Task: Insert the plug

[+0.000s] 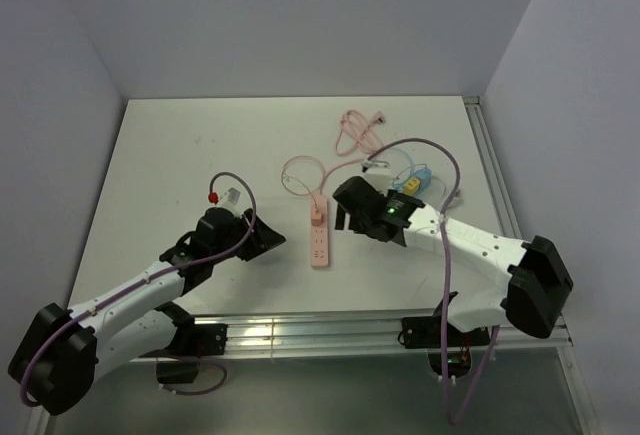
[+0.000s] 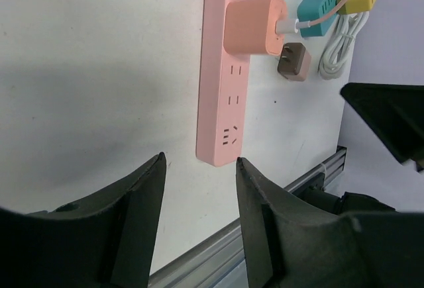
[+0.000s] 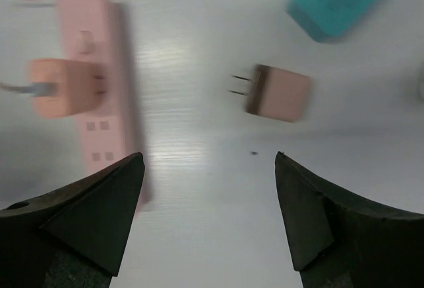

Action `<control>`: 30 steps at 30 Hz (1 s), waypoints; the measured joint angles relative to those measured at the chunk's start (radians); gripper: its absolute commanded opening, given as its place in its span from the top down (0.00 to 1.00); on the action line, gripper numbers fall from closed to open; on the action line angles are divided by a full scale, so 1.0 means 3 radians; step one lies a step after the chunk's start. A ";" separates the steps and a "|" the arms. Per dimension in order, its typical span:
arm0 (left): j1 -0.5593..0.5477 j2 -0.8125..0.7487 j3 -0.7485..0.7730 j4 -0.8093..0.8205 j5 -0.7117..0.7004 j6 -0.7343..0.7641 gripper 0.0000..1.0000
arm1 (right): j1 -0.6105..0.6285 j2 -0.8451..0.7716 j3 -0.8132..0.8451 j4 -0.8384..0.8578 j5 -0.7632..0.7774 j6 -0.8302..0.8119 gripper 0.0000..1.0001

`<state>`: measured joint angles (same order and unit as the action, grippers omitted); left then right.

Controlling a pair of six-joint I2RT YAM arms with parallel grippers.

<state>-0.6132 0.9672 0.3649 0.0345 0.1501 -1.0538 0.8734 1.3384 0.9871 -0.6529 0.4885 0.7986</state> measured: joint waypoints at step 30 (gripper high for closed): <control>0.0004 0.0131 0.0417 -0.0300 0.0146 0.0361 0.52 | -0.1157 0.0453 -0.0734 0.0842 -0.0828 -0.0416 1.00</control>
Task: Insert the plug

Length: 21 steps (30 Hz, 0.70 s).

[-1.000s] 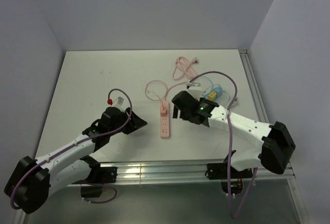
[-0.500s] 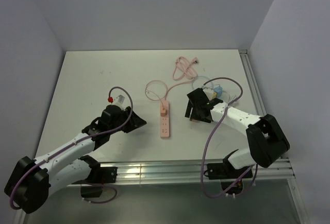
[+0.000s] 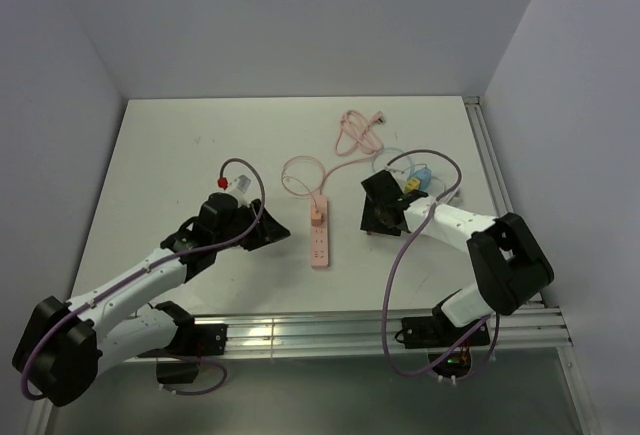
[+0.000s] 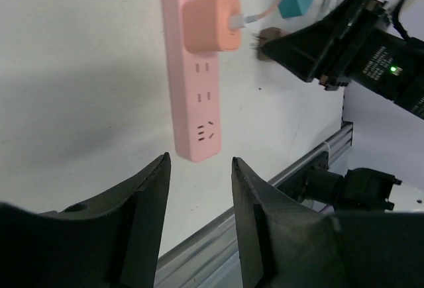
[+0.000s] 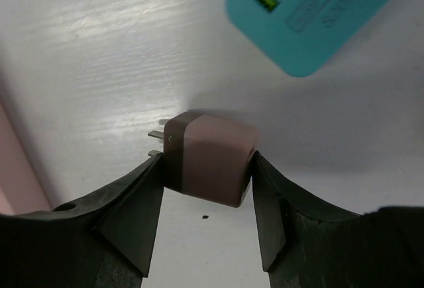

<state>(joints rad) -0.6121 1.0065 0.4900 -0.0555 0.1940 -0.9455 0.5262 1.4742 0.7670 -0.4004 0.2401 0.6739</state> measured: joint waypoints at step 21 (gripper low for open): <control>0.0439 0.0211 0.0270 0.0352 0.2270 0.0285 0.29 | 0.1036 -0.1266 -0.0032 0.0722 -0.2445 -0.1292 1.00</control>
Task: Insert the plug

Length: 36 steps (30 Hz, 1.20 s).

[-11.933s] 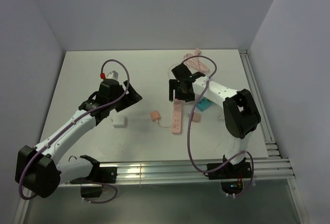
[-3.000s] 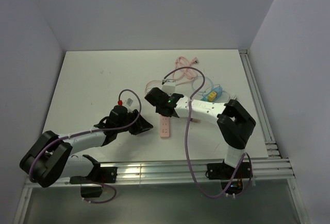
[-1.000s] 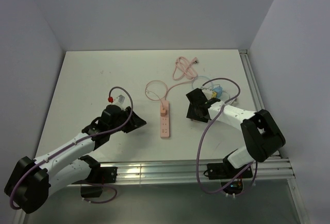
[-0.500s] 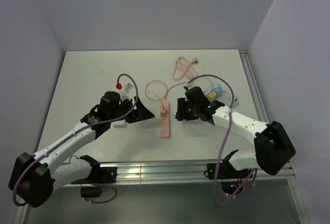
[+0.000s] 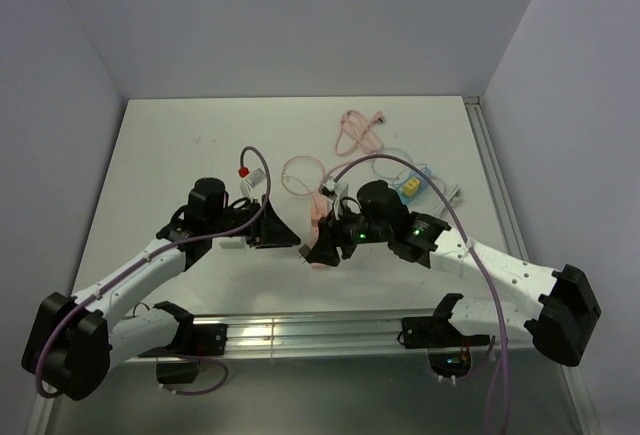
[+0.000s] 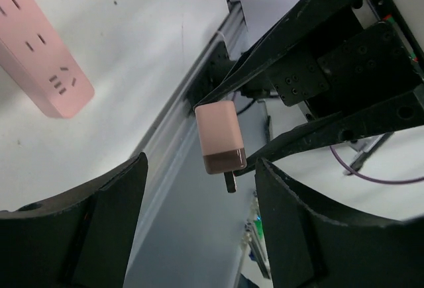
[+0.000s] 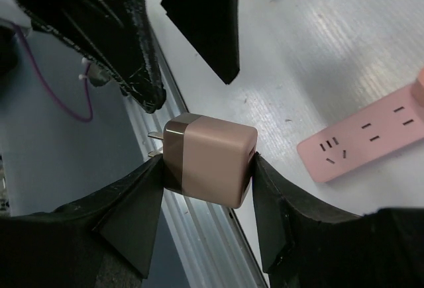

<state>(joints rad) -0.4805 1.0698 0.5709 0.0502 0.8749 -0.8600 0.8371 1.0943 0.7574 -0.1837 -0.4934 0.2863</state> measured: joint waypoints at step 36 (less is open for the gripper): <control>-0.0371 -0.0047 -0.0033 0.0041 0.0069 0.0216 1.00 | 0.0013 -0.0127 -0.0033 0.0047 -0.0422 0.0253 0.32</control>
<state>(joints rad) -0.5919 1.0557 0.5610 0.0624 0.8955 -0.7952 0.8410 1.0561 0.7475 -0.1696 -0.6201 0.3622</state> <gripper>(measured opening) 0.318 0.696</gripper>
